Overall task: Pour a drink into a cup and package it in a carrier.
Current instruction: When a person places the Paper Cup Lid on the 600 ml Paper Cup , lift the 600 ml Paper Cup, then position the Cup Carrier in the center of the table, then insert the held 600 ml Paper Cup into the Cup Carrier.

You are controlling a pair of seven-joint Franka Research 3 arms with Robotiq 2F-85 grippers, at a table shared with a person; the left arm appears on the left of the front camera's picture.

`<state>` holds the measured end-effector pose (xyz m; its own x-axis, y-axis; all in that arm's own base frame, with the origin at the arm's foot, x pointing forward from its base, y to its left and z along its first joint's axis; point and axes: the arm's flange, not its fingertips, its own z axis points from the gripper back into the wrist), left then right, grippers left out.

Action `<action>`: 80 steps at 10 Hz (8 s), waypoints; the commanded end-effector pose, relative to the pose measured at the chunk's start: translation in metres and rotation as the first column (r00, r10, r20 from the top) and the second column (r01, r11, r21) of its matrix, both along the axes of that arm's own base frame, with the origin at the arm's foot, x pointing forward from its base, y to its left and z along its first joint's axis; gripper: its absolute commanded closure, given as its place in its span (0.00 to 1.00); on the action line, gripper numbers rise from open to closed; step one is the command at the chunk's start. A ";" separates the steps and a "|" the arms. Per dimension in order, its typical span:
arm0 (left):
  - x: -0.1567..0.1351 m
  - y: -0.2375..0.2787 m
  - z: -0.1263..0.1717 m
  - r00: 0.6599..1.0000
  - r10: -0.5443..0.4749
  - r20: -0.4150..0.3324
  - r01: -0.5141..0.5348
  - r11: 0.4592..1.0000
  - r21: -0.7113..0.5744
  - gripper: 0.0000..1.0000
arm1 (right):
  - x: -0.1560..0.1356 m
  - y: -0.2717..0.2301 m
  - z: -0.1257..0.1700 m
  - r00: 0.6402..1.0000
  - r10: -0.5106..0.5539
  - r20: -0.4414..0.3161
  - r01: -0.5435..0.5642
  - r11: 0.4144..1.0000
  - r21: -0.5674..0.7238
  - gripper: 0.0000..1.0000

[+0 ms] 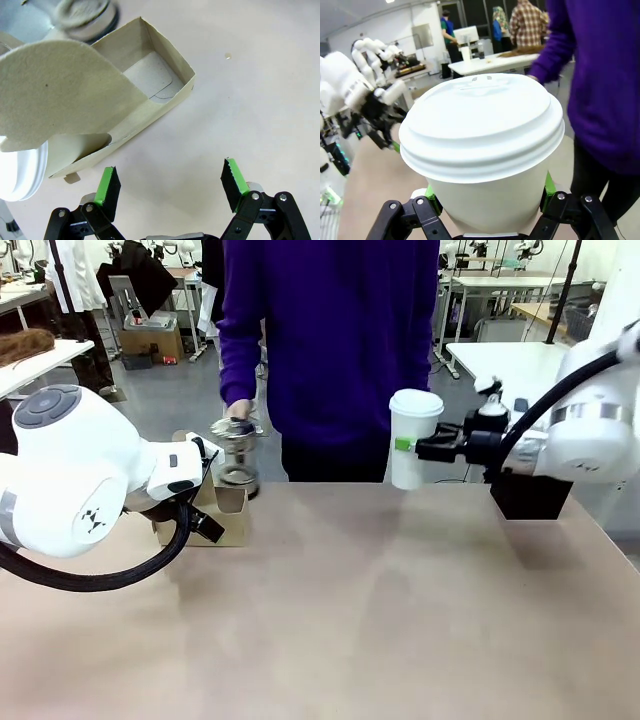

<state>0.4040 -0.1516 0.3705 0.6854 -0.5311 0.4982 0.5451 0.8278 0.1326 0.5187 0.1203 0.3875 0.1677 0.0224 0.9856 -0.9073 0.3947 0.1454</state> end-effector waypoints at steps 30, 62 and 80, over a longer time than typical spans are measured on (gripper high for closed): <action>0.105 0.014 0.159 0.869 0.397 -0.294 -0.402 0.914 0.047 0.00 | -0.109 -0.036 0.082 0.998 -0.048 -0.032 0.049 0.998 0.034 0.16; 0.035 -0.212 0.217 0.701 0.588 -0.404 -0.603 0.791 0.105 0.98 | -0.109 -0.036 0.082 0.998 -0.048 -0.032 0.049 0.998 0.034 0.16; -0.011 -0.289 0.126 0.707 0.577 -0.409 -0.561 0.810 0.171 0.98 | -0.109 -0.036 0.082 0.998 -0.048 -0.032 0.049 0.998 0.034 0.16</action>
